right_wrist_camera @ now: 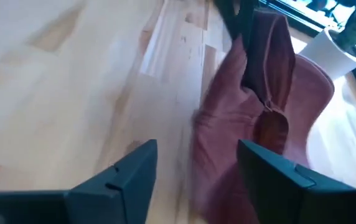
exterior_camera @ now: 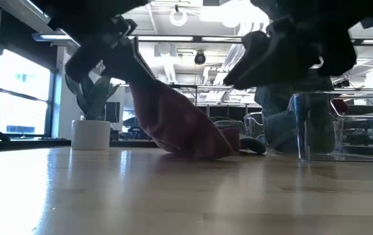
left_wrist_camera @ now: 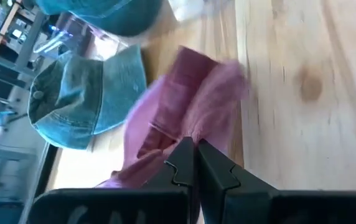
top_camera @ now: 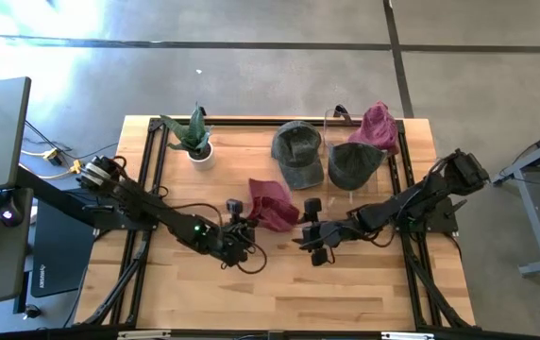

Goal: Pick & Place hat
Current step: Put the red cap into the top transparent bin

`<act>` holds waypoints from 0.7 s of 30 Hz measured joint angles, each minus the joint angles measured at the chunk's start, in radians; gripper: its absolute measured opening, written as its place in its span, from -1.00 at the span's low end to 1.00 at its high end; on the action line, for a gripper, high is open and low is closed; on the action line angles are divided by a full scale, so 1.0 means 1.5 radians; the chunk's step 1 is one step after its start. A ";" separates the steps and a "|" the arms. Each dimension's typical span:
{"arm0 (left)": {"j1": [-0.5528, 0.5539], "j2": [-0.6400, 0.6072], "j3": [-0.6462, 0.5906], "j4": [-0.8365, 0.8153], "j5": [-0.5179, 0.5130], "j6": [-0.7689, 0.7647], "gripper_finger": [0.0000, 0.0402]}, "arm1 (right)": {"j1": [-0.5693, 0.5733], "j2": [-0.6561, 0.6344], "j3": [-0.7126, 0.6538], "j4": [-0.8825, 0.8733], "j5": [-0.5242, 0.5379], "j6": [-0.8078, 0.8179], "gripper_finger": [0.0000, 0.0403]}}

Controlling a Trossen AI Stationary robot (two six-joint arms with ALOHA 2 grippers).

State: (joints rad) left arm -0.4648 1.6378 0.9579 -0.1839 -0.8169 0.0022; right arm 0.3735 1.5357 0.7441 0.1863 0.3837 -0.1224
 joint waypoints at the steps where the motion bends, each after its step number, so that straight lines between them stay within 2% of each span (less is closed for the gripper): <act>1: 0.000 -0.010 -0.004 0.006 0.001 -0.007 -1.00 | -0.001 0.011 0.000 0.007 0.003 -0.014 0.10; 4: 0.000 -0.026 -0.010 0.040 0.015 -0.018 -1.00 | -0.002 0.060 0.014 0.044 0.013 -0.065 0.16; 7: 0.000 -0.028 -0.012 0.062 0.018 -0.018 -1.00 | -0.001 0.113 0.044 0.049 0.056 -0.112 0.17; 9: 0.000 -0.028 -0.012 0.073 0.024 -0.022 -1.00 | -0.002 0.135 0.065 0.047 0.085 -0.114 0.17; 14: 0.000 -0.028 -0.012 0.077 0.023 -0.040 -1.00 | -0.018 0.179 0.120 0.051 0.075 -0.064 0.16; 18: 0.000 -0.028 -0.012 0.076 0.004 -0.043 -1.00 | -0.037 0.209 0.152 0.033 0.082 -0.004 0.03; 21: 0.000 -0.028 -0.012 0.074 0.002 -0.046 -1.00 | -0.048 0.220 0.157 0.020 0.061 0.022 -0.20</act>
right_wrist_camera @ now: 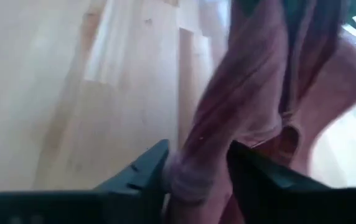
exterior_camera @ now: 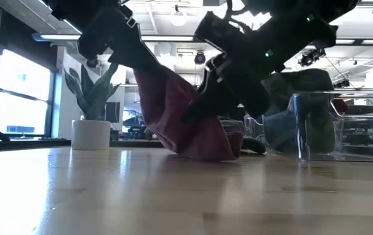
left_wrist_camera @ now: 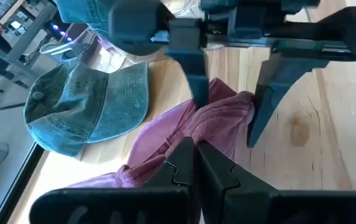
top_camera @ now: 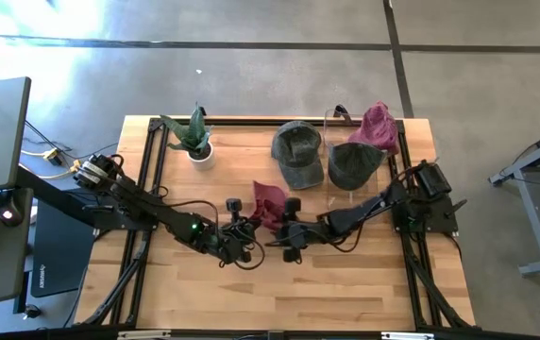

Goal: Pick & Place hat
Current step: Put the red cap into the top transparent bin

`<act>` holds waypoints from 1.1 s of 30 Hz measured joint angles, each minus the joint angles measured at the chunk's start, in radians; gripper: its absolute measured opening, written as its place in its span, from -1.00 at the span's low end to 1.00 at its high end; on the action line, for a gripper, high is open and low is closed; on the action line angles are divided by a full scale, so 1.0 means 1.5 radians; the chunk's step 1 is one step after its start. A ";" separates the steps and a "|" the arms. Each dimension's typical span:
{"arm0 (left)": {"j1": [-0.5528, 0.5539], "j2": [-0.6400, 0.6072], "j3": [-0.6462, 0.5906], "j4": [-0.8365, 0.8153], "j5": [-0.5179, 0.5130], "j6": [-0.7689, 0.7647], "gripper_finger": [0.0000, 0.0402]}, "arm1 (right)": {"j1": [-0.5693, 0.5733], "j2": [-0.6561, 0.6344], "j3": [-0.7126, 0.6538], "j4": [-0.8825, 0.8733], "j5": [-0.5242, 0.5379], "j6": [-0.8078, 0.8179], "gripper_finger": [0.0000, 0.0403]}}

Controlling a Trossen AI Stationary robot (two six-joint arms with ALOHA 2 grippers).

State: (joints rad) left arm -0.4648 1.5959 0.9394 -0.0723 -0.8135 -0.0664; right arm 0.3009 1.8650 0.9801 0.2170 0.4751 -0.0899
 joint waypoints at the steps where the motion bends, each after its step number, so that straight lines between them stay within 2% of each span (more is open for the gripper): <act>1: 0.000 0.000 0.000 -0.001 0.000 0.000 -1.00 | -0.002 0.000 -0.001 -0.001 -0.014 0.002 -0.29; 6: 0.000 0.000 0.000 -0.011 0.011 0.011 -0.98 | -0.006 -0.004 -0.001 0.004 -0.100 0.003 -0.87; 8: 0.000 0.000 0.005 -0.040 0.036 0.028 -0.91 | -0.007 -0.005 -0.001 0.008 -0.136 0.011 -0.90; 12: -0.001 0.000 0.039 -0.156 0.049 0.036 -0.64 | -0.021 -0.008 -0.001 0.006 -0.222 0.060 -0.79; 15: 0.000 0.000 0.079 -0.301 0.044 0.019 -0.39 | -0.032 -0.016 0.000 0.005 -0.267 0.073 -0.88; 17: -0.001 0.000 0.107 -0.403 0.042 -0.030 -0.26 | -0.036 -0.031 -0.001 -0.009 -0.274 0.075 -0.91; 21: 0.000 0.000 0.114 -0.567 -0.003 -0.198 -0.14 | -0.032 -0.077 -0.001 -0.028 -0.245 0.099 -0.87; 25: -0.018 -0.010 0.056 -0.652 -0.064 -0.333 -0.15 | -0.026 -0.148 -0.001 -0.099 -0.170 0.132 -0.90; 28: -0.029 -0.024 0.002 -0.624 -0.078 -0.396 -0.16 | -0.018 -0.215 -0.001 -0.160 -0.095 0.151 -0.90; 33: -0.026 -0.025 -0.068 -0.448 -0.064 -0.387 -0.17 | -0.041 -0.351 -0.002 -0.202 -0.001 0.144 -0.90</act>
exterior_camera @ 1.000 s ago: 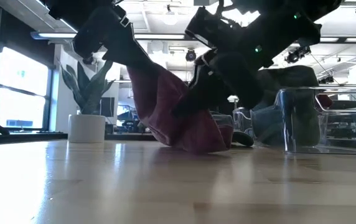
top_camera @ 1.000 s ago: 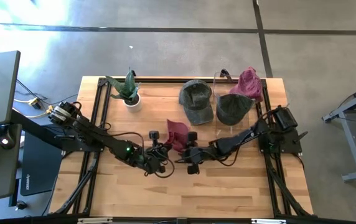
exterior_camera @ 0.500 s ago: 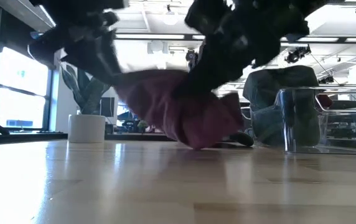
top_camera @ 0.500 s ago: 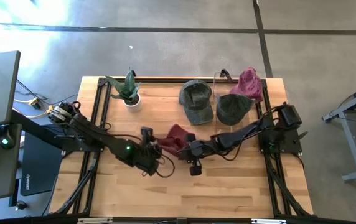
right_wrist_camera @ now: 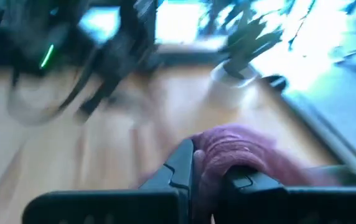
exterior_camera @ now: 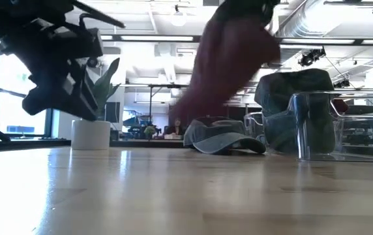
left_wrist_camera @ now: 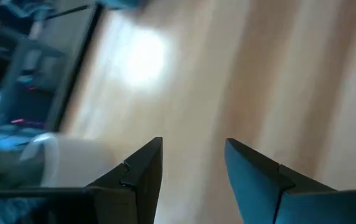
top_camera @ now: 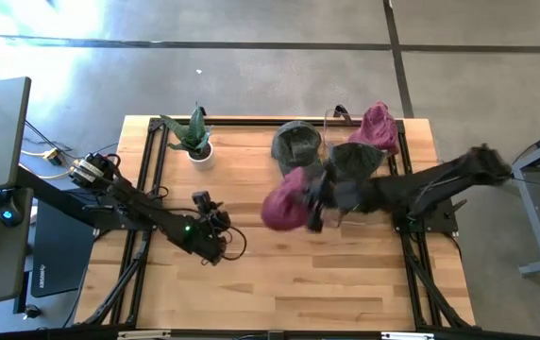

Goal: Pick & Place hat
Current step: Put the red cap into the top transparent bin

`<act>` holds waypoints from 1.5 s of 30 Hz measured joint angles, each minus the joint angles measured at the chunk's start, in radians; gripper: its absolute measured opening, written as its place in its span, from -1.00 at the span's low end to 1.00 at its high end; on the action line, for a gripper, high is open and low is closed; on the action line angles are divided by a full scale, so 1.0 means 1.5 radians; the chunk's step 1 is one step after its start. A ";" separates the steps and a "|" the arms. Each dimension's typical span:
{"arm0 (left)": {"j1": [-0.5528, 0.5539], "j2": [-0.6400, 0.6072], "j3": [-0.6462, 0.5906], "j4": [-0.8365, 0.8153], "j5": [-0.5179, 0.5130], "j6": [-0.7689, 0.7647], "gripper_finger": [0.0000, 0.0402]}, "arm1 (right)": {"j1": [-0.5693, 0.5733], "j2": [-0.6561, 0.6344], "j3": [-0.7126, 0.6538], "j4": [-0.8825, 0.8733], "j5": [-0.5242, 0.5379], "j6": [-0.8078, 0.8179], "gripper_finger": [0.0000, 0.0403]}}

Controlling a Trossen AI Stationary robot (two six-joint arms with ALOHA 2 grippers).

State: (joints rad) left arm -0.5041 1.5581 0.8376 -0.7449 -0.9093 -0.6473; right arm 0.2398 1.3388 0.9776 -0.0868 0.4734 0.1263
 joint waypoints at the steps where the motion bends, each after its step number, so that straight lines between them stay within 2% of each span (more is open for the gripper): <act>1: 0.000 0.000 -0.010 0.036 0.005 0.018 -0.17 | -0.014 -0.032 0.000 -0.004 0.007 -0.002 -0.90; 6: 0.000 0.010 -0.028 0.245 0.024 0.128 -0.17 | -0.127 -0.177 0.000 -0.029 0.034 -0.033 -0.90; 12: 0.000 0.011 -0.029 0.388 0.065 0.257 -0.18 | -0.336 -0.270 0.025 -0.059 0.013 -0.080 -0.90; 18: 0.001 0.011 -0.029 0.421 0.071 0.294 -0.18 | -0.544 -0.252 0.075 -0.135 -0.102 -0.106 -0.90; 23: 0.001 0.011 -0.029 0.421 0.077 0.294 -0.18 | -0.669 -0.202 0.109 -0.209 -0.230 -0.115 -0.90; 27: 0.001 0.011 -0.029 0.421 0.092 0.290 -0.18 | -0.722 -0.170 0.132 -0.305 -0.312 -0.117 -0.89; 30: 0.001 0.011 -0.029 0.421 0.099 0.289 -0.18 | -0.739 -0.155 0.138 -0.368 -0.322 -0.126 -0.90; 34: 0.001 0.011 -0.029 0.421 0.100 0.289 -0.18 | -0.755 -0.146 0.137 -0.427 -0.277 -0.160 -0.89; 39: 0.001 0.011 -0.029 0.421 0.100 0.289 -0.18 | -0.760 -0.156 0.137 -0.418 -0.199 -0.197 -0.89; 43: 0.001 0.011 -0.029 0.421 0.099 0.289 -0.18 | -0.759 -0.155 0.137 -0.421 -0.189 -0.266 -0.89; 45: 0.001 0.011 -0.029 0.421 0.099 0.289 -0.18 | -0.759 -0.149 0.137 -0.433 -0.214 -0.309 -0.87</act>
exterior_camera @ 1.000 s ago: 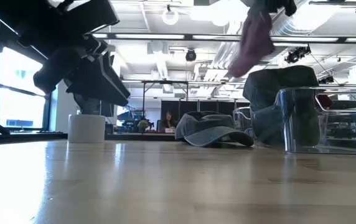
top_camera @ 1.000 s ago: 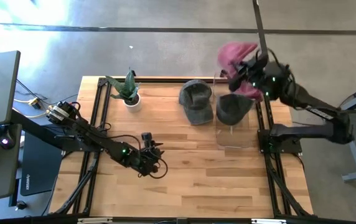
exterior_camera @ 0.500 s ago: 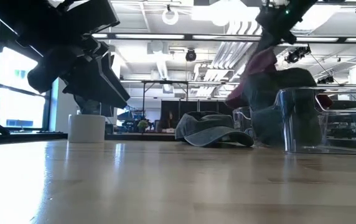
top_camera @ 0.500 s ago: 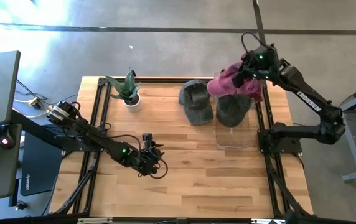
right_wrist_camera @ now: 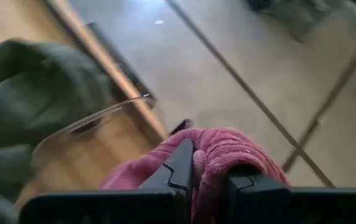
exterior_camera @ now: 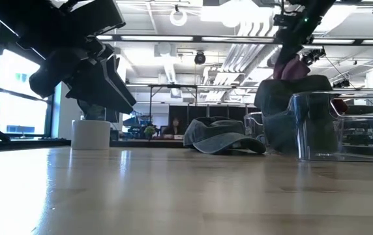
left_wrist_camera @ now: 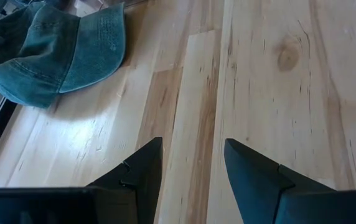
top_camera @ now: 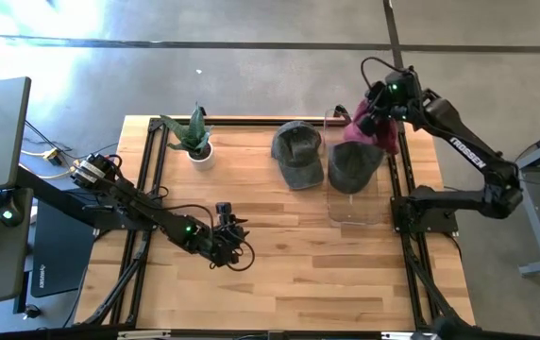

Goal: Pick & Place hat
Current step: Put the red cap into the top transparent bin

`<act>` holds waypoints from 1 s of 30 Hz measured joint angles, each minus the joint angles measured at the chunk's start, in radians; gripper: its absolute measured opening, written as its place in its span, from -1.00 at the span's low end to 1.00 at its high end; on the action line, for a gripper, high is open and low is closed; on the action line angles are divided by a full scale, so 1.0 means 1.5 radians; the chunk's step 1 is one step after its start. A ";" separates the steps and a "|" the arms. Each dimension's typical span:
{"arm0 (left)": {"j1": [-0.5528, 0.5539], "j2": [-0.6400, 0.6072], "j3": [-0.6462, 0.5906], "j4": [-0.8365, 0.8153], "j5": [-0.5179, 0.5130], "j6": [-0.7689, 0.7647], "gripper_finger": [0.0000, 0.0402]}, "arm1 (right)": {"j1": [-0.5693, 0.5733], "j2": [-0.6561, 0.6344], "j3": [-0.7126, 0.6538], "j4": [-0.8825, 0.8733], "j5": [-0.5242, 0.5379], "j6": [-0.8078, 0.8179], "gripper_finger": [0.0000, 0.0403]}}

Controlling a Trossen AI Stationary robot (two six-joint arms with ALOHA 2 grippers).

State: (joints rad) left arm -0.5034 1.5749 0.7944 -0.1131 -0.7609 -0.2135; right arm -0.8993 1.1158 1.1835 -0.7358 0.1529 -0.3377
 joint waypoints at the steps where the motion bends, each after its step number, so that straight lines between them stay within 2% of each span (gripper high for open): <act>1: 0.000 0.000 0.000 0.000 0.000 0.000 -0.18 | 0.000 0.004 0.000 -0.005 -0.018 -0.018 -0.87; 4: 0.000 0.000 0.000 0.000 0.000 0.000 -0.18 | 0.001 0.017 0.000 -0.023 -0.053 -0.043 -0.88; 8: 0.000 0.000 0.000 0.000 0.000 0.000 -0.18 | 0.000 0.042 0.000 -0.056 -0.045 -0.077 -0.90; 10: 0.000 0.000 0.000 0.000 0.000 0.000 -0.18 | 0.001 0.054 0.000 -0.065 -0.003 -0.100 -0.88; 15: 0.000 0.000 0.000 0.000 0.000 0.000 -0.18 | 0.001 0.064 -0.001 -0.062 0.154 -0.180 -0.87; 18: 0.000 0.000 0.000 0.000 0.001 0.000 -0.18 | 0.001 0.064 -0.001 -0.053 0.202 -0.208 -0.90; 20: 0.000 0.000 0.000 0.000 0.001 0.000 -0.18 | 0.000 0.064 -0.001 -0.061 0.180 -0.207 -0.90; 24: 0.000 0.000 0.000 0.000 0.001 0.000 -0.18 | 0.000 0.063 -0.001 -0.080 0.042 -0.153 -0.82; 26: 0.000 0.000 0.000 0.000 0.001 0.000 -0.18 | 0.001 0.063 -0.001 -0.084 0.002 -0.126 -0.80; 28: 0.000 0.000 0.000 0.000 0.001 0.000 -0.18 | 0.000 0.064 -0.001 -0.084 -0.001 -0.103 -0.83; 30: 0.000 0.000 0.000 0.000 0.001 0.000 -0.18 | -0.003 0.066 -0.001 -0.084 0.026 -0.083 -0.88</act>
State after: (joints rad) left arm -0.5034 1.5753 0.7944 -0.1135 -0.7597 -0.2138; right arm -0.9045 1.2151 1.1828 -0.8616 0.1924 -0.4616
